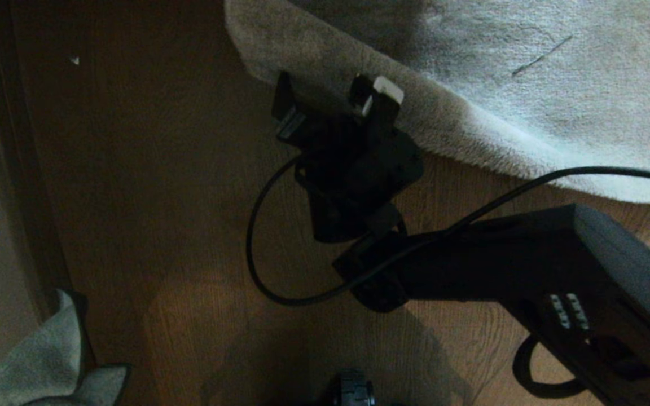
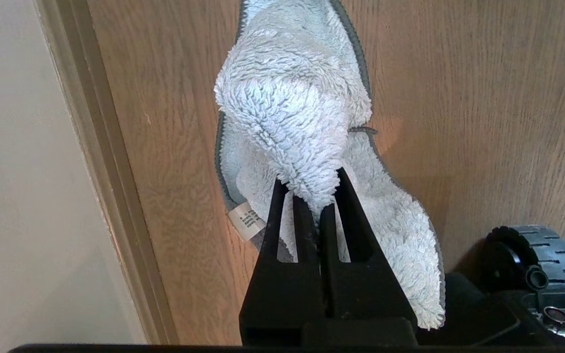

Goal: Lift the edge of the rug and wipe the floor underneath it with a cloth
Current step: Lift up the carpet

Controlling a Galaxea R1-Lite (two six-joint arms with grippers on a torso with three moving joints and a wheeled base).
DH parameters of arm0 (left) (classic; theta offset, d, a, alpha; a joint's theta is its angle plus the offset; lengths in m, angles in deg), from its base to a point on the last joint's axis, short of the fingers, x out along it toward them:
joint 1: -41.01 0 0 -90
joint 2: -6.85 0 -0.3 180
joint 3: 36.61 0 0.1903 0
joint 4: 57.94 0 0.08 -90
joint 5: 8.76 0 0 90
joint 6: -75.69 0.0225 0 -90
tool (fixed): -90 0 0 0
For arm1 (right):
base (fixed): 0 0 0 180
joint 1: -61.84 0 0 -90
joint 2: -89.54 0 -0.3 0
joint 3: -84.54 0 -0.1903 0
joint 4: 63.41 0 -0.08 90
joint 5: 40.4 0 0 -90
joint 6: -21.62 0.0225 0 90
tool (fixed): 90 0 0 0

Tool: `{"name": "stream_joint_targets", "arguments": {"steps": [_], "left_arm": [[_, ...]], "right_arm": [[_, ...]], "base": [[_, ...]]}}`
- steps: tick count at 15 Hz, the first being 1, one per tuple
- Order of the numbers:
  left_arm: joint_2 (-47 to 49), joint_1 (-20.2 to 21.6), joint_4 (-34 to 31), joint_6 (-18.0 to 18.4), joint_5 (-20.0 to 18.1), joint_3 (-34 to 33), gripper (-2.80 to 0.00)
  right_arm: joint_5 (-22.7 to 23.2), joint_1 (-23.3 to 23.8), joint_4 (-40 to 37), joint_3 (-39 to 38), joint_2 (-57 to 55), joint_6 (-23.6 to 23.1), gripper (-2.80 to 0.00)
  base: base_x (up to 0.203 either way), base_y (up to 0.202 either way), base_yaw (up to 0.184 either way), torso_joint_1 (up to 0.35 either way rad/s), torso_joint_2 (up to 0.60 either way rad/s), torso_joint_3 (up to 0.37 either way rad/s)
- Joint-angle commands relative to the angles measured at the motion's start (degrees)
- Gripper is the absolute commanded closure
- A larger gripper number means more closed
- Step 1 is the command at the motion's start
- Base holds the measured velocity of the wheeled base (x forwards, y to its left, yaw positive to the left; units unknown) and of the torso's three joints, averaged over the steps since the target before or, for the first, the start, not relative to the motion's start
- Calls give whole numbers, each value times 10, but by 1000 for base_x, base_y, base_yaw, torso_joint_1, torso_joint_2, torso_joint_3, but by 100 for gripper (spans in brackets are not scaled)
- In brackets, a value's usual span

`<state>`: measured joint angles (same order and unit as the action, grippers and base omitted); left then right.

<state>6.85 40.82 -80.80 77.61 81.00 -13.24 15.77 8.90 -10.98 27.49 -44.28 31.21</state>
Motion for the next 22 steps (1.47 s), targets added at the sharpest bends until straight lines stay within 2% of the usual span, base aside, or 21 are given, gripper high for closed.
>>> {"name": "stream_joint_targets", "arguments": {"steps": [1, 4, 10, 14, 19, 22], "left_arm": [[0, 0, 0, 0, 0, 0, 0], [0, 0, 0, 0, 0, 0, 0], [0, 0, 0, 0, 0, 0, 0], [0, 0, 0, 0, 0, 0, 0], [0, 0, 0, 0, 0, 0, 0], [0, 0, 0, 0, 0, 0, 0]], "right_arm": [[-3, 7, 34, -54, -28, 1, -280], [-4, 37, 76, -97, -53, 3, -280], [-3, 110, 67, -96, -40, 14, -280], [-3, 149, 27, -94, 5, 34, -280], [-3, 165, -25, -94, 65, 78, -280], [-3, 173, -67, -94, 106, 150, -280]], "base": [[0, 0, 0, 0, 0, 0], [0, 0, 0, 0, 0, 0], [0, 0, 0, 0, 0, 0], [0, 0, 0, 0, 0, 0], [0, 0, 0, 0, 0, 0], [0, 0, 0, 0, 0, 0]]}}
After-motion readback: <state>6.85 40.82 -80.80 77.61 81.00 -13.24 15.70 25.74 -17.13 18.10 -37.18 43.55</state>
